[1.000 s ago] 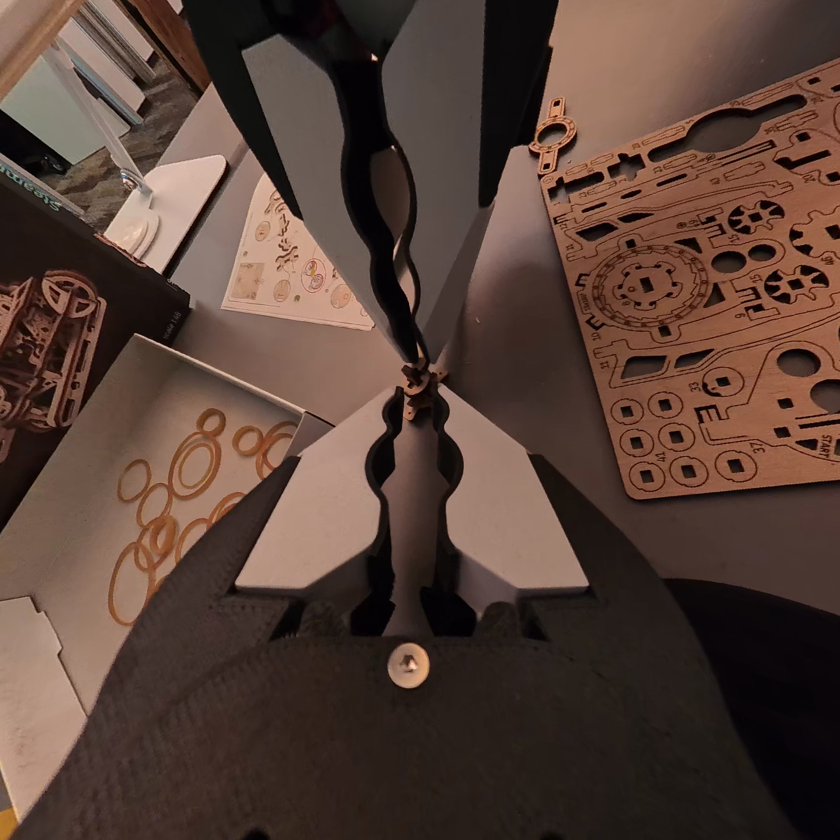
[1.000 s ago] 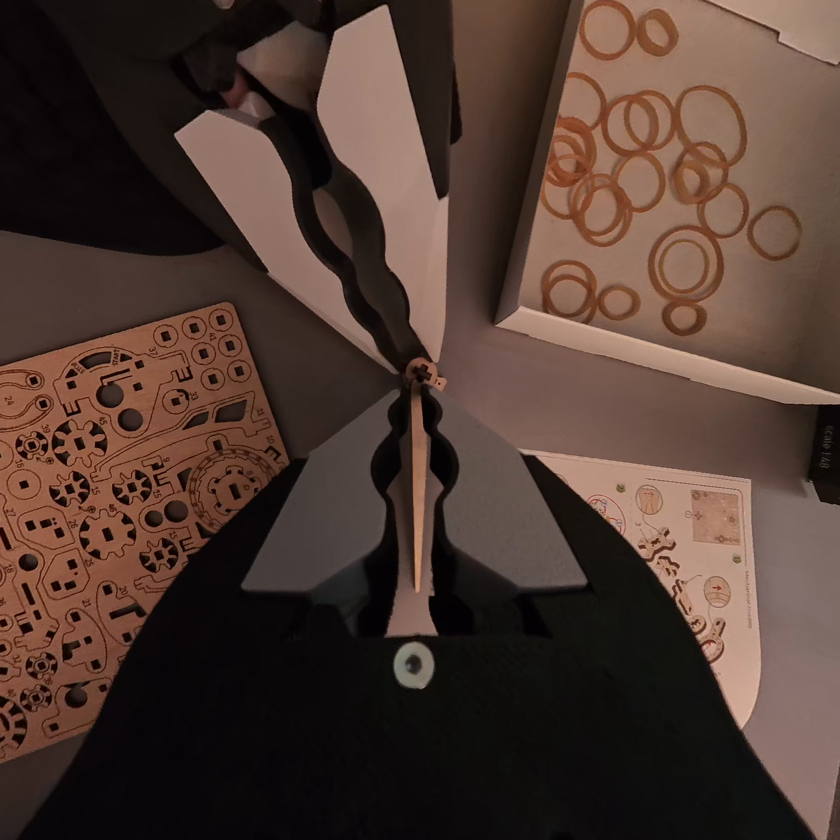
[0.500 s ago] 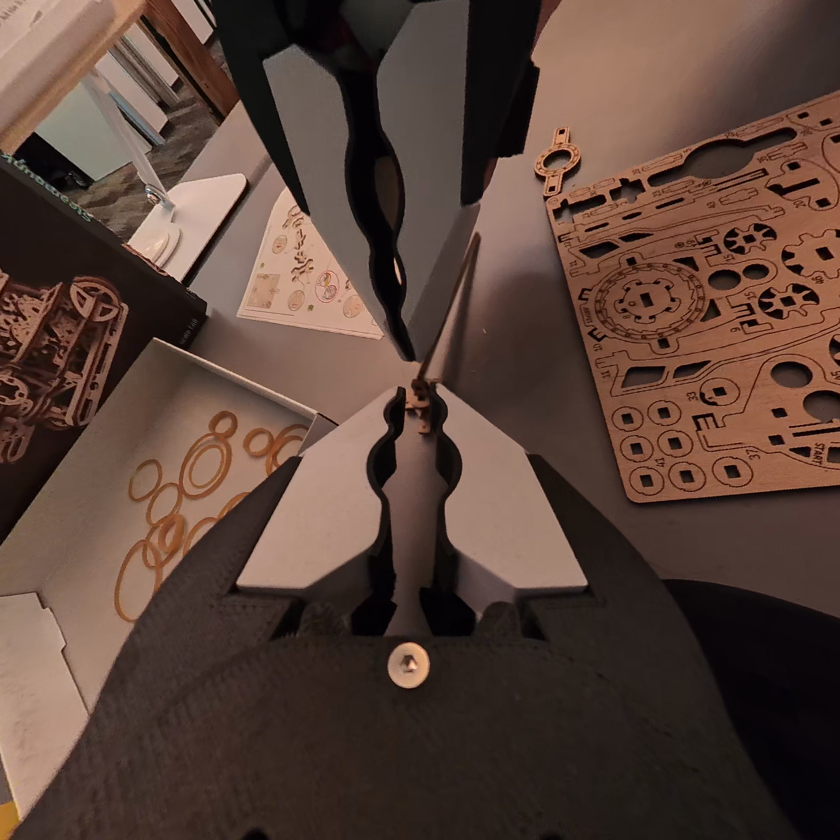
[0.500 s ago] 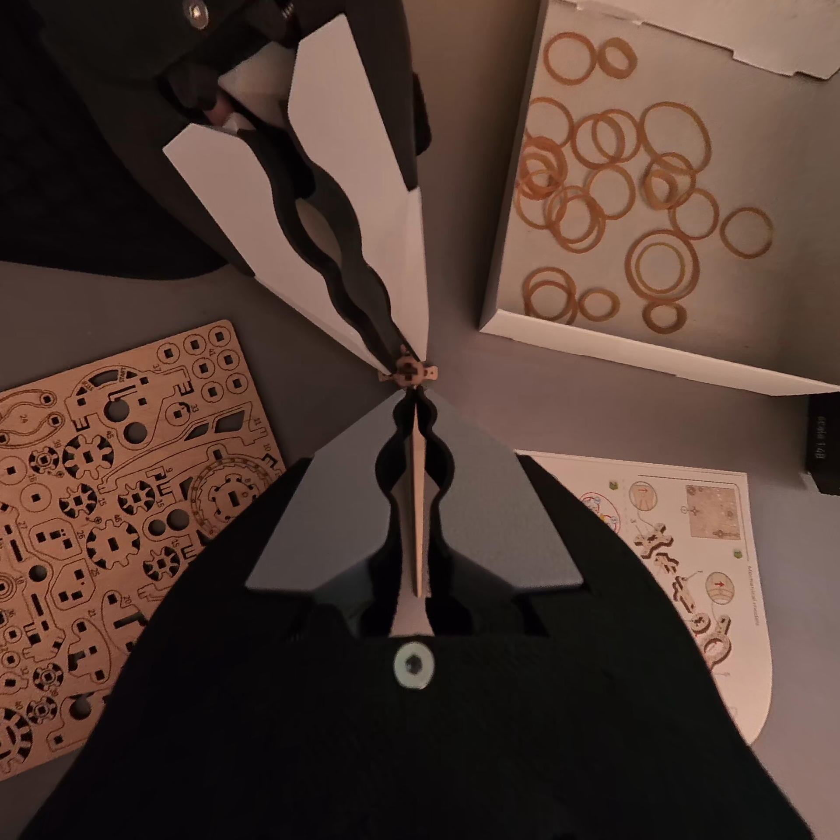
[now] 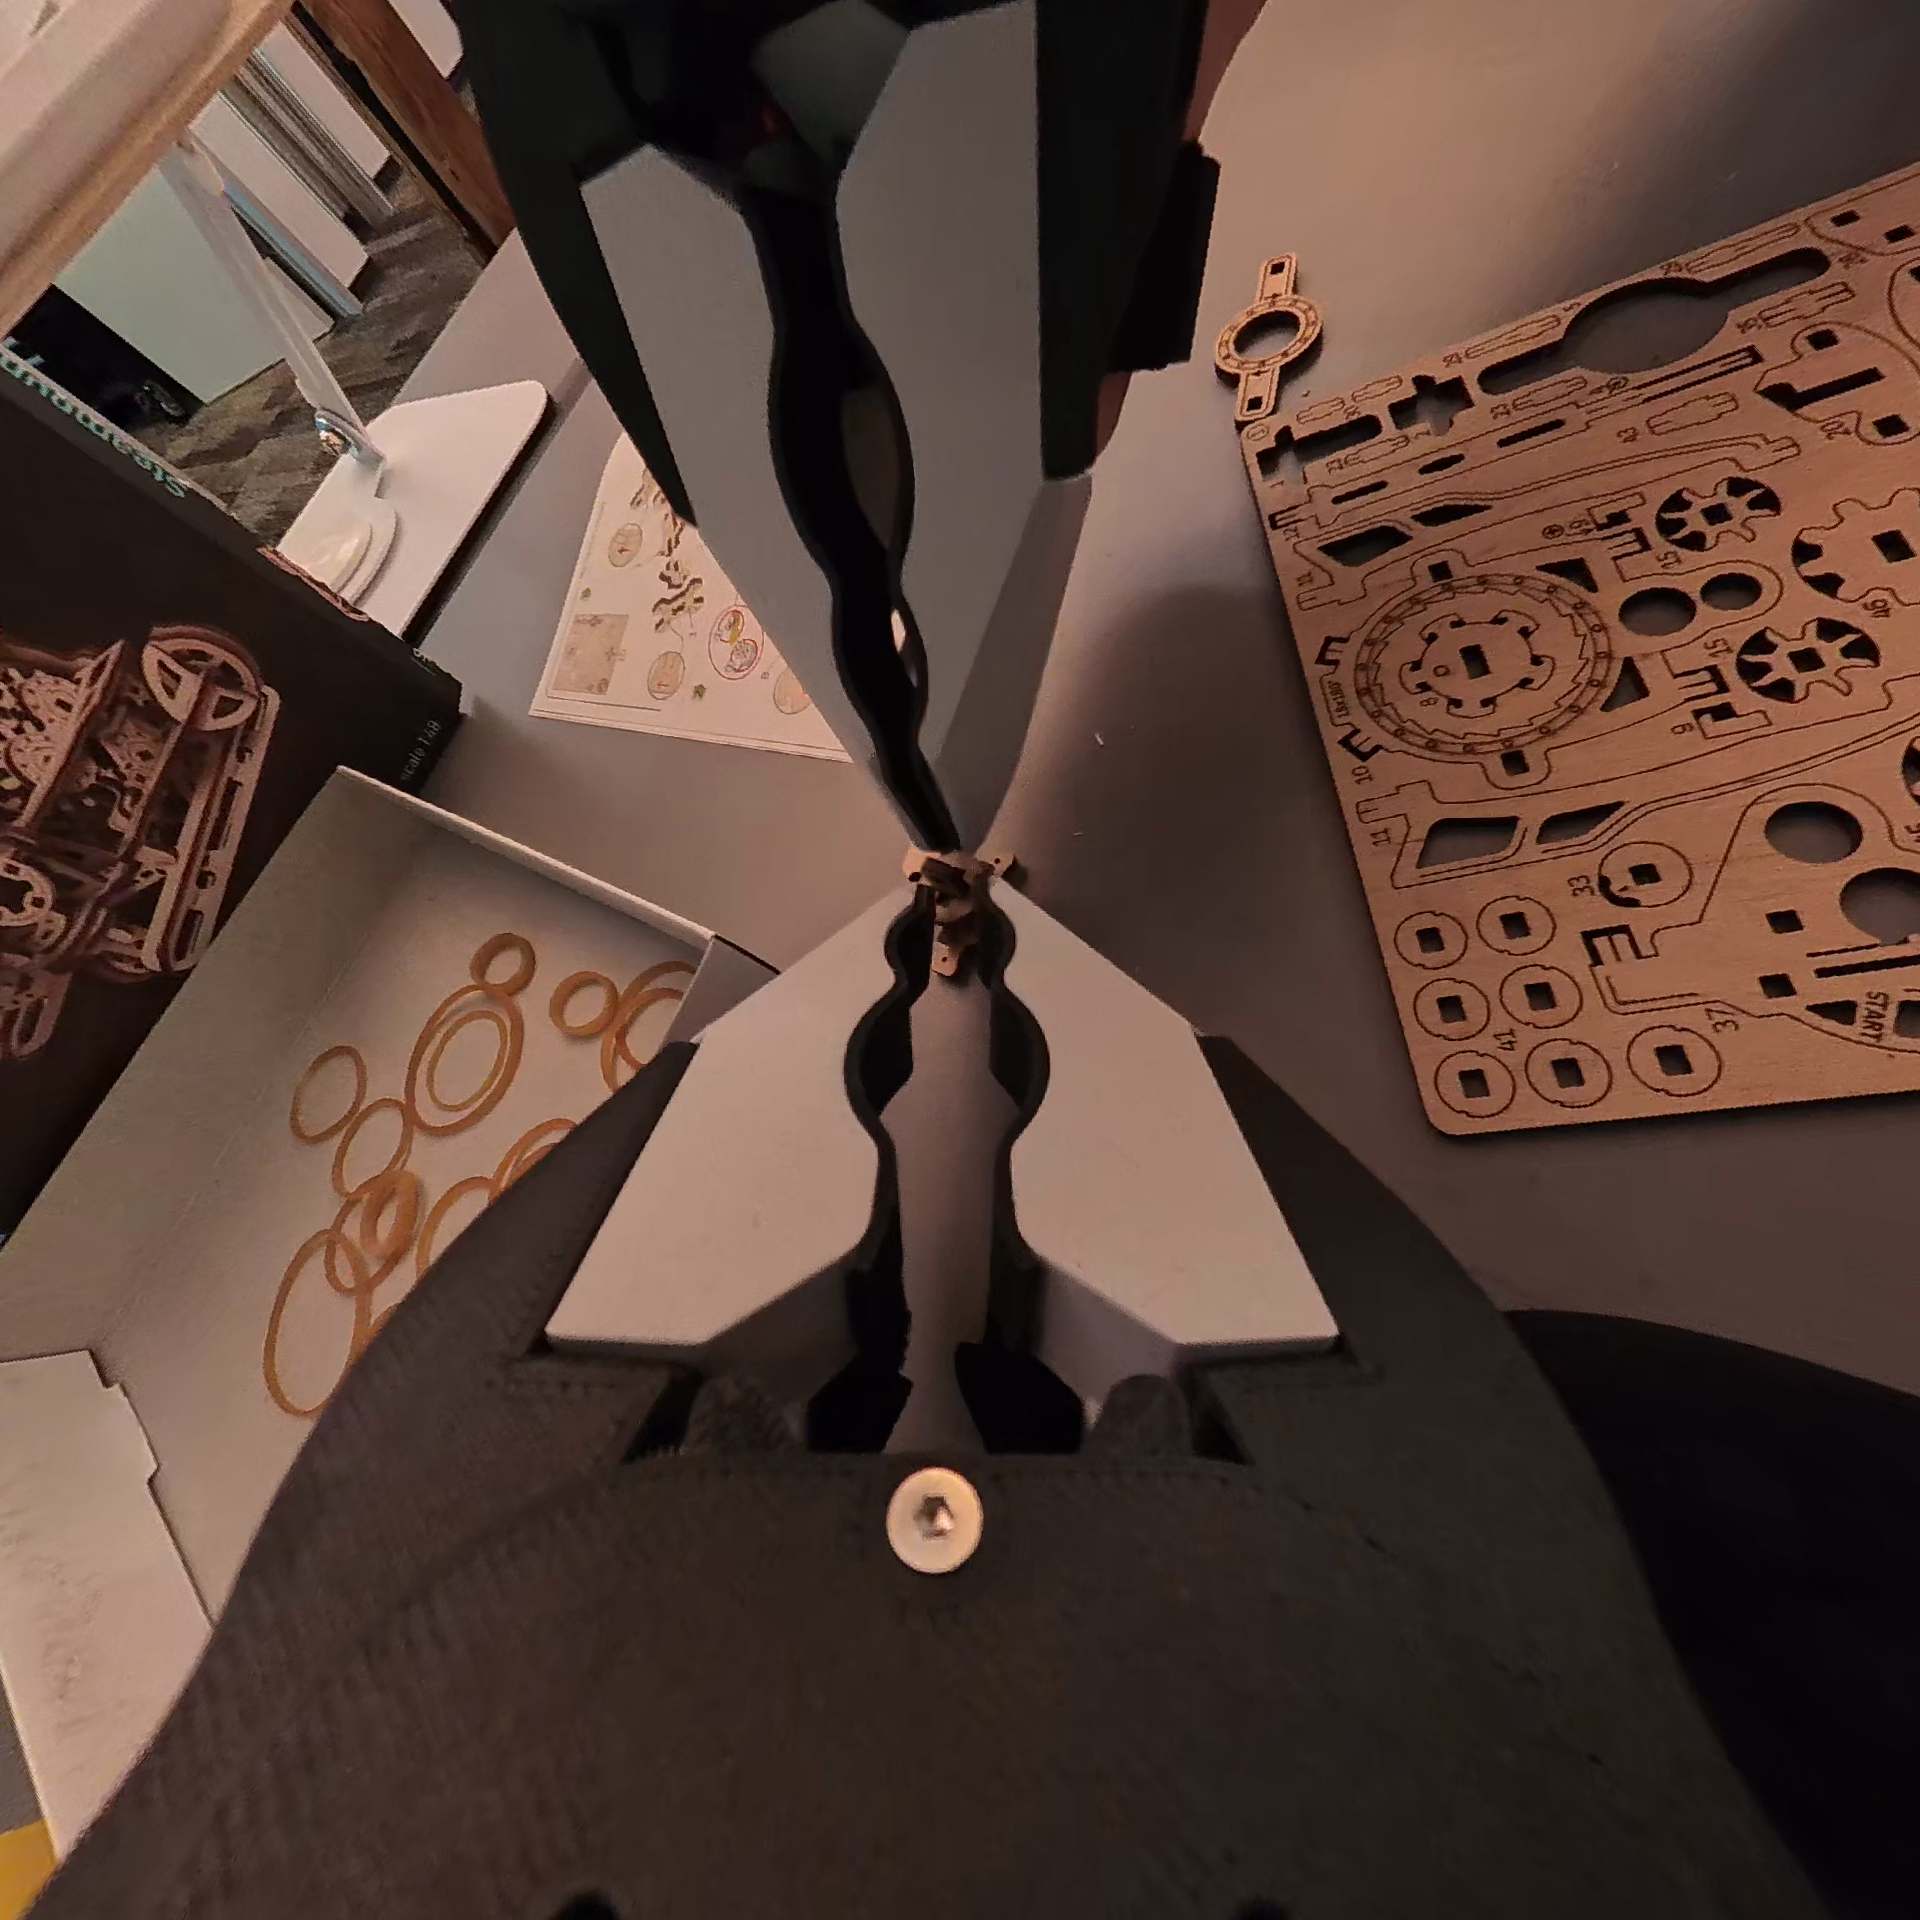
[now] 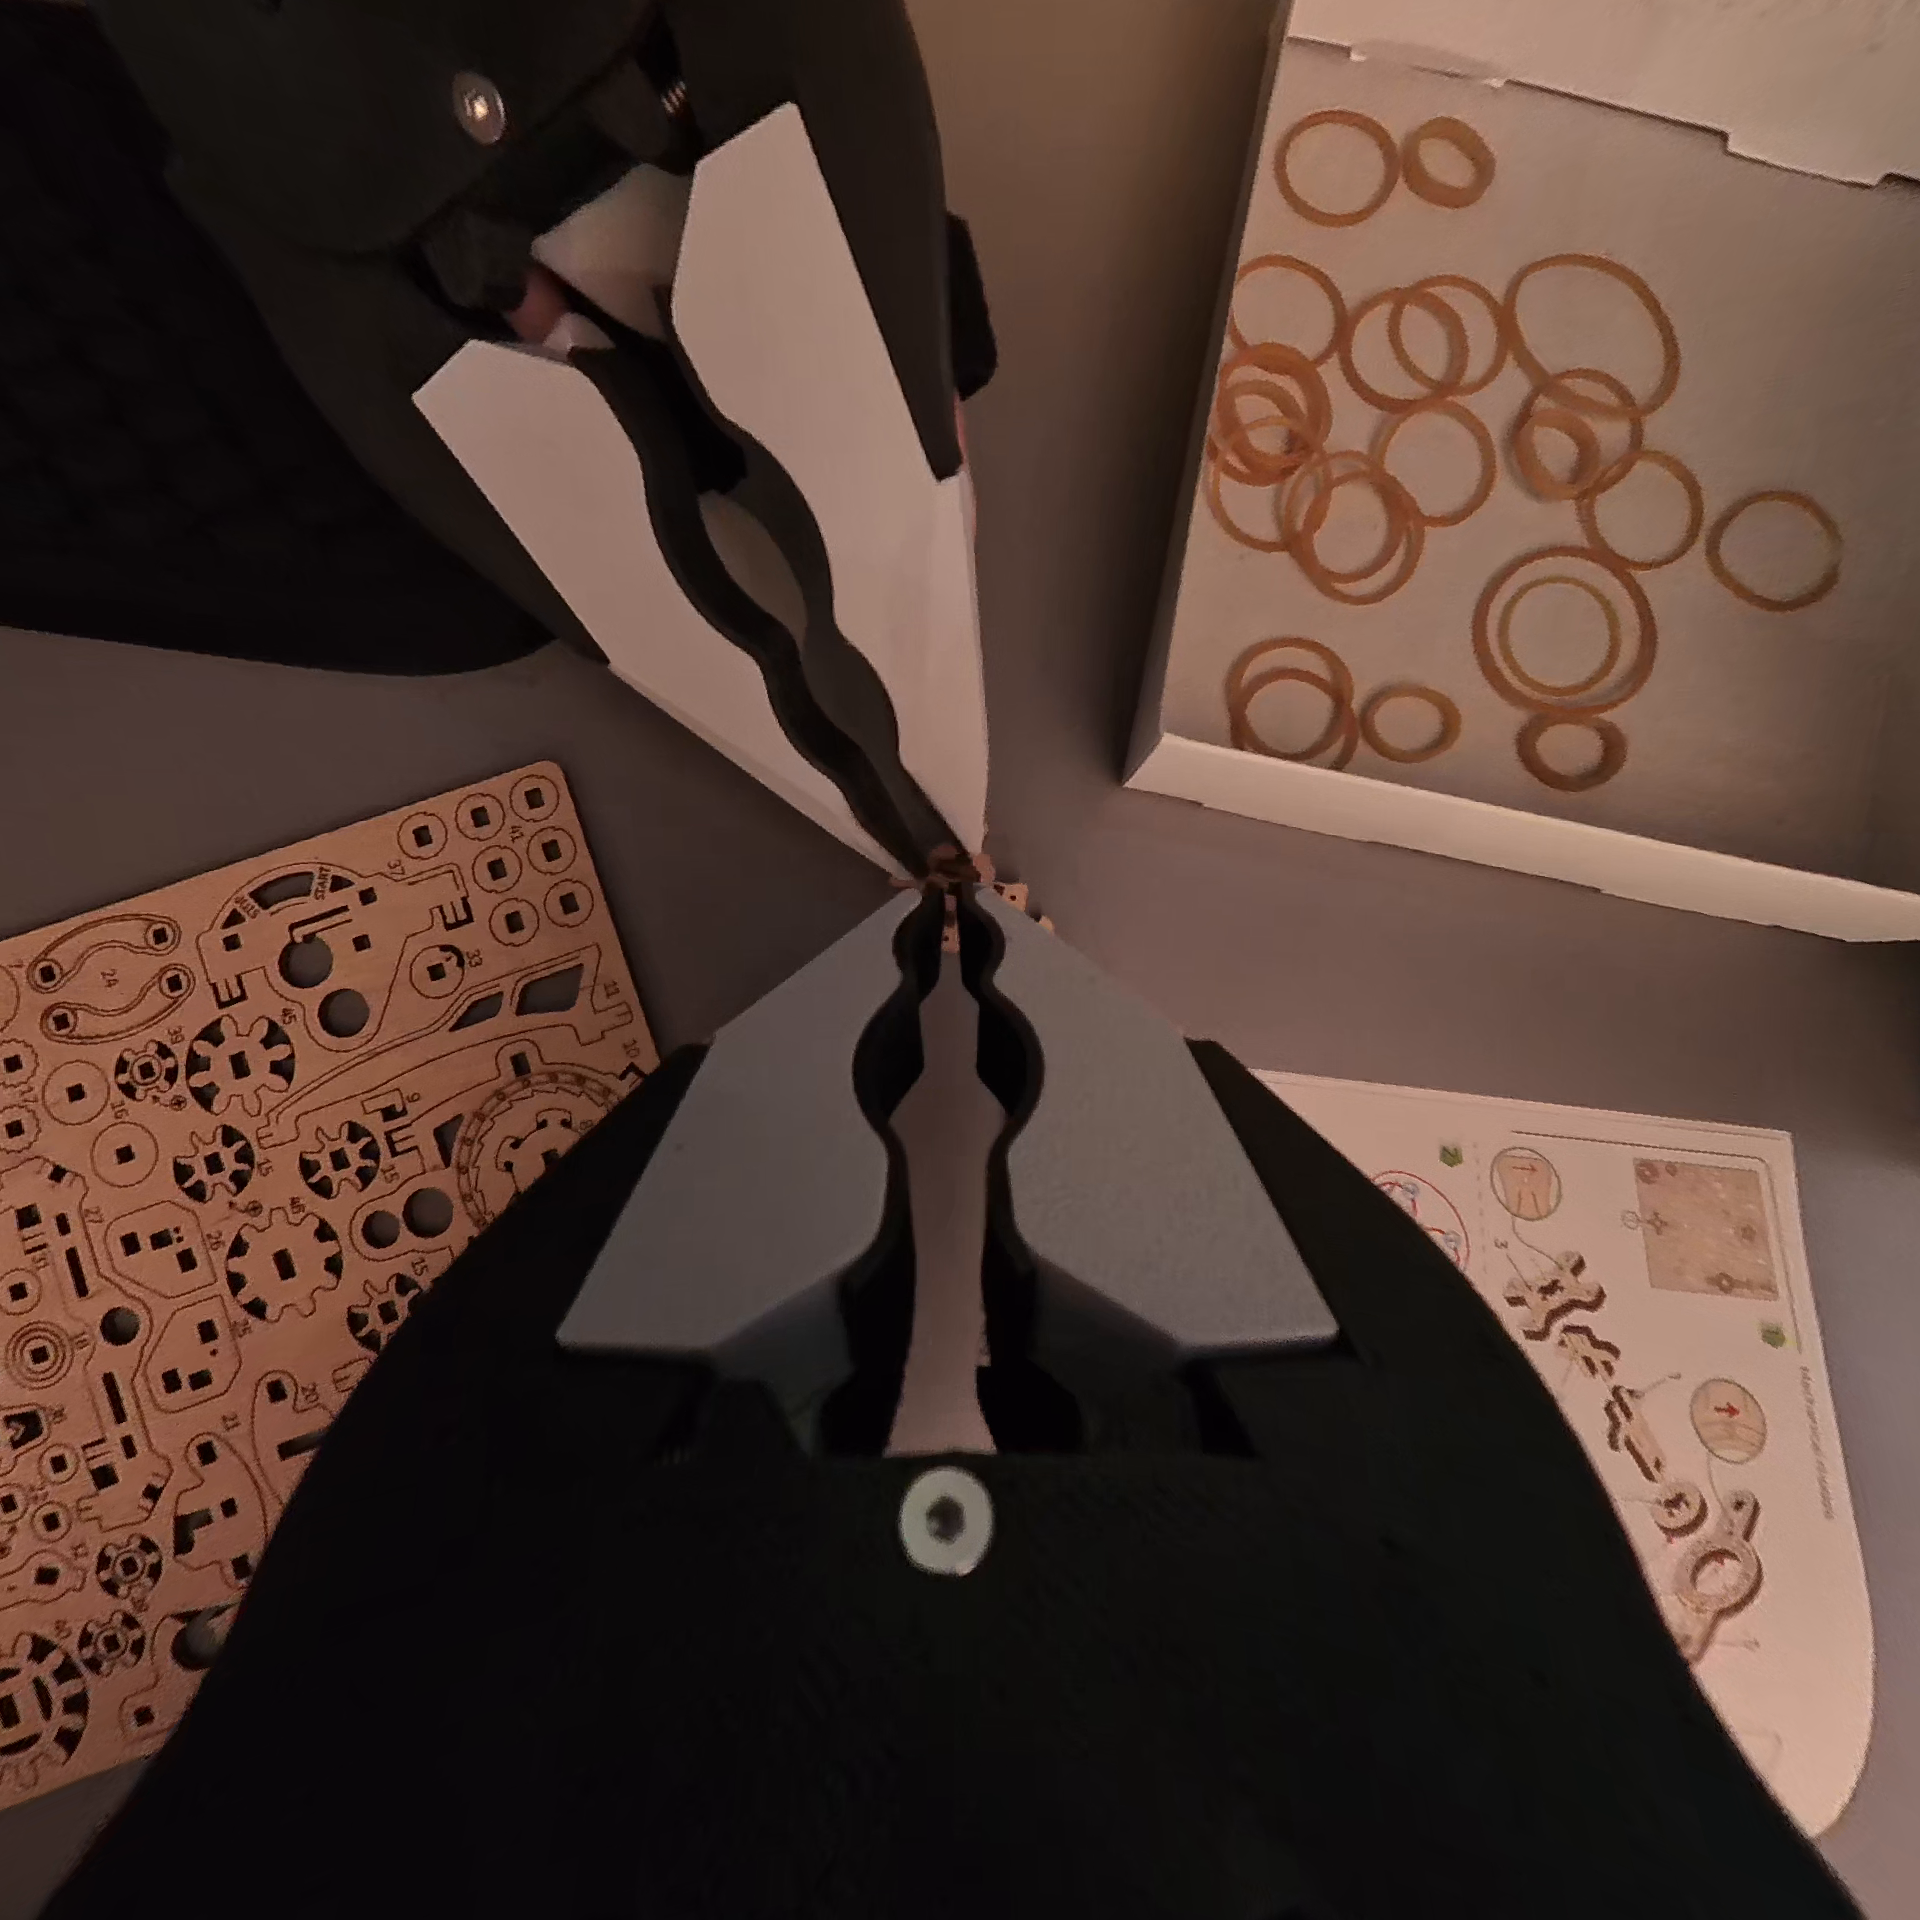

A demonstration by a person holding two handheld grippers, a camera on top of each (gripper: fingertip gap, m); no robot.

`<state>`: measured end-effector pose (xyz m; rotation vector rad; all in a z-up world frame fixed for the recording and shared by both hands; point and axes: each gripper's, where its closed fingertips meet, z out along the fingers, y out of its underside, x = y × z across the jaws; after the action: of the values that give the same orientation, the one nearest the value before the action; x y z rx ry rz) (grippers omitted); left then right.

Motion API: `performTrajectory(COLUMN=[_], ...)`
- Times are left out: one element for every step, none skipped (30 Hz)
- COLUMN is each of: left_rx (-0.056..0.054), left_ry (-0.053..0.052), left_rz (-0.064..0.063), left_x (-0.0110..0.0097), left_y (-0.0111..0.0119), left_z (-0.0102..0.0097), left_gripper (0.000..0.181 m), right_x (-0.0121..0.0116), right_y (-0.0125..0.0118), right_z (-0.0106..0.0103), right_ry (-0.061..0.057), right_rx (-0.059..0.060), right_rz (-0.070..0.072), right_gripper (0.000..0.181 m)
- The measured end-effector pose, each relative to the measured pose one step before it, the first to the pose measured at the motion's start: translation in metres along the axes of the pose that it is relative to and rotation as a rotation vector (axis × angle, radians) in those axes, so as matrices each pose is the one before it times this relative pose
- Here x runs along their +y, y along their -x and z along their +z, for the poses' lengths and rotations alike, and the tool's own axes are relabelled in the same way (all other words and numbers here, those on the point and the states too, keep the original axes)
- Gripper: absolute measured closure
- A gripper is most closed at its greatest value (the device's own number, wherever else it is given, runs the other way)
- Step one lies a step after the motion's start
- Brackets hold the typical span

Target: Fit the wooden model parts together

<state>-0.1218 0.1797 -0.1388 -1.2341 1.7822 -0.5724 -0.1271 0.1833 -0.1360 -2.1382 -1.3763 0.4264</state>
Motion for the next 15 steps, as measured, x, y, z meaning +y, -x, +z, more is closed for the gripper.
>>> performTrajectory(left_rx=[-0.0004,-0.0007,-0.0007,0.0002,0.0007,-0.0013,-0.0016,0.0008,0.0022,0.0020,0.0014,0.0018,0.0037,0.0031,0.0016], left_ry=[0.0005,0.0004,0.0000,-0.0003,-0.0003,-0.0001,0.0000,0.0000,0.0001,0.0006,0.0010,0.0012,0.0014,0.0012,0.0007], left_rz=[0.0020,0.0020,0.0013,0.0008,0.0003,-0.0017,-0.0044,-0.0052,-0.0040,-0.0022,-0.0008,-0.0003,-0.0011,-0.0014,-0.0004], left_x=[0.00006,0.00000,-0.00001,-0.00003,-0.00009,-0.00001,0.00008,-0.00002,0.00002,0.00007,0.00016,0.00014,0.00014,0.00001,-0.00005], left_y=[-0.00014,-0.00007,-0.00004,-0.00008,-0.00017,0.00028,0.00064,0.00032,0.00018,-0.00011,-0.00018,-0.00029,-0.00047,-0.00050,-0.00032], left_z=[0.00012,0.00000,0.00003,-0.00008,0.00001,-0.00002,0.00006,-0.00013,-0.00001,0.00002,0.00016,0.00014,0.00008,0.00017,0.00011], left_gripper=[0.177,0.177,0.177,0.176,0.175,0.174,0.173,0.172,0.172,0.172,0.172,0.173,0.175,0.175,0.176], right_x=[0.00087,0.00034,0.00004,0.00012,0.00013,-0.00016,0.00051,-0.00044,-0.00014,-0.00011,-0.00041,-0.00020,0.00017,0.00040,0.00061], right_y=[0.00050,-0.00036,-0.00086,-0.00038,0.00052,0.00007,-0.00036,0.00000,0.00006,-0.00014,-0.00025,-0.00015,0.00006,0.00007,-0.00003], right_z=[0.00108,0.00089,0.00069,0.00052,0.00058,0.00059,0.00049,0.00002,0.00002,0.00008,0.00025,0.00022,-0.00001,-0.00010,-0.00010], right_ry=[0.0025,-0.0001,-0.0011,-0.0006,0.0013,-0.0008,0.0033,-0.0018,0.0009,0.0000,-0.0016,-0.0016,0.0032,0.0056,0.0067], right_rx=[-0.0063,-0.0007,0.0043,0.0008,-0.0047,-0.0007,0.0012,-0.0008,-0.0008,0.0006,0.0017,0.0007,-0.0016,-0.0022,-0.0020], right_rz=[0.0011,0.0009,-0.0006,-0.0003,0.0012,0.0004,-0.0008,0.0012,0.0005,-0.0001,-0.0001,0.0005,0.0015,0.0012,0.0002], right_gripper=[0.179,0.178,0.178,0.178,0.178,0.178,0.178,0.178,0.178,0.179,0.179,0.179,0.179,0.179,0.179])
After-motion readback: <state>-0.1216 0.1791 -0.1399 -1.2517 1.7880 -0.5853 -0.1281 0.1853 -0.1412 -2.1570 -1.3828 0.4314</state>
